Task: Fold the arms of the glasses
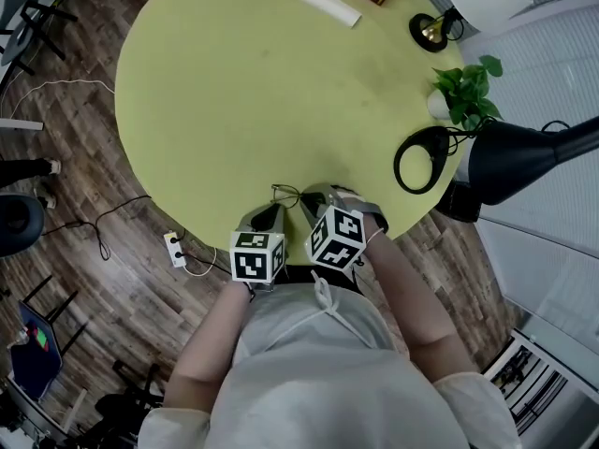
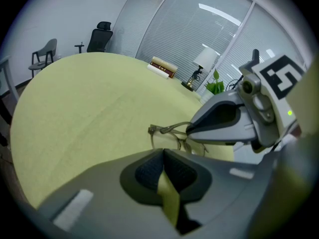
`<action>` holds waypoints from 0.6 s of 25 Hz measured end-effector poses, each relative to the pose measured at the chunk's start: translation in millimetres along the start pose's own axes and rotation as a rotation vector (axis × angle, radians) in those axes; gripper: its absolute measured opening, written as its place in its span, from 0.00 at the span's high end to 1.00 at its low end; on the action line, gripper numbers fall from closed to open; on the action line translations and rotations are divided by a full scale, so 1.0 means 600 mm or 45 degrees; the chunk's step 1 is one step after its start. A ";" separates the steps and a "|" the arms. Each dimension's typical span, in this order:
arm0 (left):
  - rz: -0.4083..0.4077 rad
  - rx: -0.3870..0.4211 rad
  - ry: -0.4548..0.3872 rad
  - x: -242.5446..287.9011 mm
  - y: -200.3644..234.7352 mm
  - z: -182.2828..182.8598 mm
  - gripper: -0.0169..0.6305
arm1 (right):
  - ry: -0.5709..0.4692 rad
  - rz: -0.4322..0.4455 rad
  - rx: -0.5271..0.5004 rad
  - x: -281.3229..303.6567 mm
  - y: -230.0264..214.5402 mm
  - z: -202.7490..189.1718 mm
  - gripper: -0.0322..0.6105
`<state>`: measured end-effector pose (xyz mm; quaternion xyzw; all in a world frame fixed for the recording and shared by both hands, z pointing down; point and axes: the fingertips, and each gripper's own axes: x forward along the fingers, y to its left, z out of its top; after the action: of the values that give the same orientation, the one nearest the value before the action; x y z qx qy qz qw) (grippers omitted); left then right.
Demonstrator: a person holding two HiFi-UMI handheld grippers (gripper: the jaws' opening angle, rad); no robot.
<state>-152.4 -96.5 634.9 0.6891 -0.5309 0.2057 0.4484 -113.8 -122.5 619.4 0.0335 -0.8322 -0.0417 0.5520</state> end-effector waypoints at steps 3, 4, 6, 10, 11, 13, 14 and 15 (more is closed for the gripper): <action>-0.005 0.004 0.010 0.000 -0.001 0.000 0.96 | 0.029 -0.035 -0.078 0.005 -0.002 0.002 0.92; -0.015 0.002 0.006 -0.004 -0.003 0.001 0.96 | 0.035 -0.044 -0.095 0.006 -0.002 0.002 0.92; -0.059 -0.010 -0.036 -0.021 -0.017 0.016 0.96 | 0.036 -0.050 -0.112 0.008 -0.002 0.003 0.92; -0.142 -0.019 -0.171 -0.050 -0.052 0.069 0.96 | 0.017 -0.047 -0.118 0.010 -0.005 -0.001 0.92; -0.145 -0.014 -0.179 -0.049 -0.055 0.076 0.96 | 0.013 -0.047 -0.116 0.010 -0.005 -0.001 0.92; -0.131 -0.003 -0.171 -0.040 -0.052 0.081 0.96 | 0.004 -0.048 -0.113 0.009 -0.003 0.000 0.92; -0.118 -0.001 -0.164 -0.034 -0.047 0.082 0.96 | -0.002 -0.048 -0.114 0.008 -0.002 0.001 0.92; -0.105 -0.001 -0.158 -0.029 -0.042 0.083 0.96 | -0.009 -0.048 -0.116 0.007 -0.002 0.002 0.92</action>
<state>-145.0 -127.8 586.2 0.7217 -0.5288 0.1437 0.4230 -116.7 -123.8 622.7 0.0237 -0.8306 -0.0901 0.5490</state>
